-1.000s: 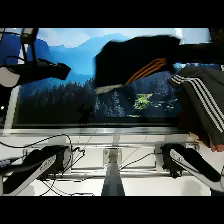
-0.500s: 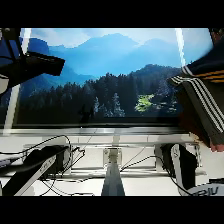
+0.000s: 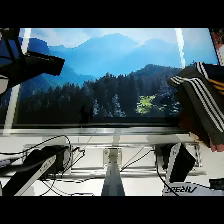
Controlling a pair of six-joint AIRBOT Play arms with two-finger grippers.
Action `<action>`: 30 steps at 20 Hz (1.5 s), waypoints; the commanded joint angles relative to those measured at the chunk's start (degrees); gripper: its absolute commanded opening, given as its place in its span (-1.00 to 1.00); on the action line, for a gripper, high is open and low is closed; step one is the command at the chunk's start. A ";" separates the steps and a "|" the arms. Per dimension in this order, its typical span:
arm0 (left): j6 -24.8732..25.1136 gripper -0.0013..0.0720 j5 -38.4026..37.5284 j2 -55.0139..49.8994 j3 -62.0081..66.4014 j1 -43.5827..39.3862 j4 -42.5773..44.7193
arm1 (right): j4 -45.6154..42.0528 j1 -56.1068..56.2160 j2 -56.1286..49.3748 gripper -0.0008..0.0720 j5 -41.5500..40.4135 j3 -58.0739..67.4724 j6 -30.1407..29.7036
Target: Fold the clothes and pants, and hang the long-sleeved shirts on hangers.
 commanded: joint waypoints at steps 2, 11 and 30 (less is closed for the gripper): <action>-0.02 0.79 0.02 0.02 0.04 0.04 0.02 | -0.24 -1.22 -0.42 0.90 -1.51 0.00 1.49; -0.02 0.79 0.02 0.02 0.04 0.04 0.02 | 56.46 0.79 -13.51 -0.90 -0.72 0.00 -30.84; 0.00 0.79 0.02 0.02 0.04 0.04 0.02 | -12.35 69.70 -40.83 -0.90 -13.75 0.00 -29.66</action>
